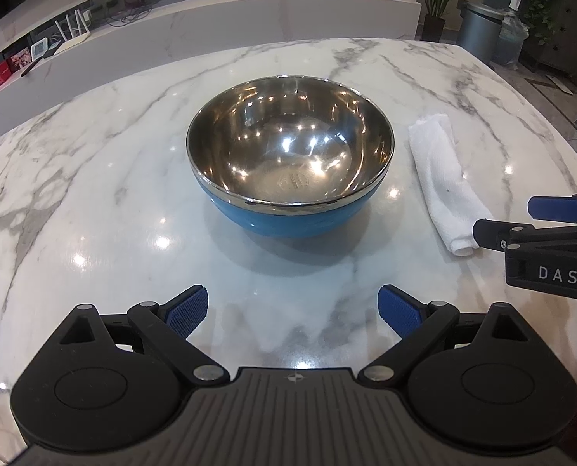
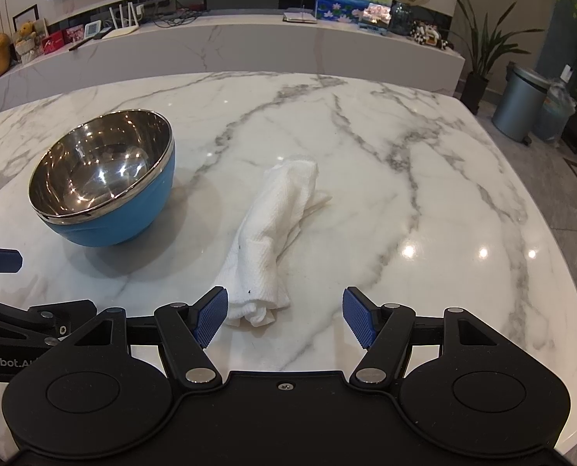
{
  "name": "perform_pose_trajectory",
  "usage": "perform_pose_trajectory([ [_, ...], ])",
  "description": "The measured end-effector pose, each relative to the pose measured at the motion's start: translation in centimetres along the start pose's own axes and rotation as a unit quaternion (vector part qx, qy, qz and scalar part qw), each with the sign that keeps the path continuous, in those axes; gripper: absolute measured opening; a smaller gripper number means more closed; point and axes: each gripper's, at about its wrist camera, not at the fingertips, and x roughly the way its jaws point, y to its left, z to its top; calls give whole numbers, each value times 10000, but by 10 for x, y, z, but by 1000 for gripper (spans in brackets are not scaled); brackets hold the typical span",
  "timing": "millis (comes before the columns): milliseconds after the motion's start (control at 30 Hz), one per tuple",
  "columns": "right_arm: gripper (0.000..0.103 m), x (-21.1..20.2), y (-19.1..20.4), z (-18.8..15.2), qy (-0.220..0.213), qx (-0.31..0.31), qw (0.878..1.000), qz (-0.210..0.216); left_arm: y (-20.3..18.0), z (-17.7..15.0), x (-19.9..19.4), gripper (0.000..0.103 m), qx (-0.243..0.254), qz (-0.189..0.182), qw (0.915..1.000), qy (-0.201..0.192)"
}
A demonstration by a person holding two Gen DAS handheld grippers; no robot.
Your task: Clean bowl
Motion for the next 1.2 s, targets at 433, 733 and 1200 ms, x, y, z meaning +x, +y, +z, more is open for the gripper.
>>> perform_pose_trajectory([
  [433,64,0,1,0,-29,-83,10000,-33,-3,10,-19,95,153,-251,9990,-331],
  [733,64,0,2,3,-71,-122,9999,32,1,23,-30,95,195,-292,9983,-475],
  [1200,63,9,7,19,-30,-187,9996,194,18,57,-36,95,22,-306,9978,-583],
])
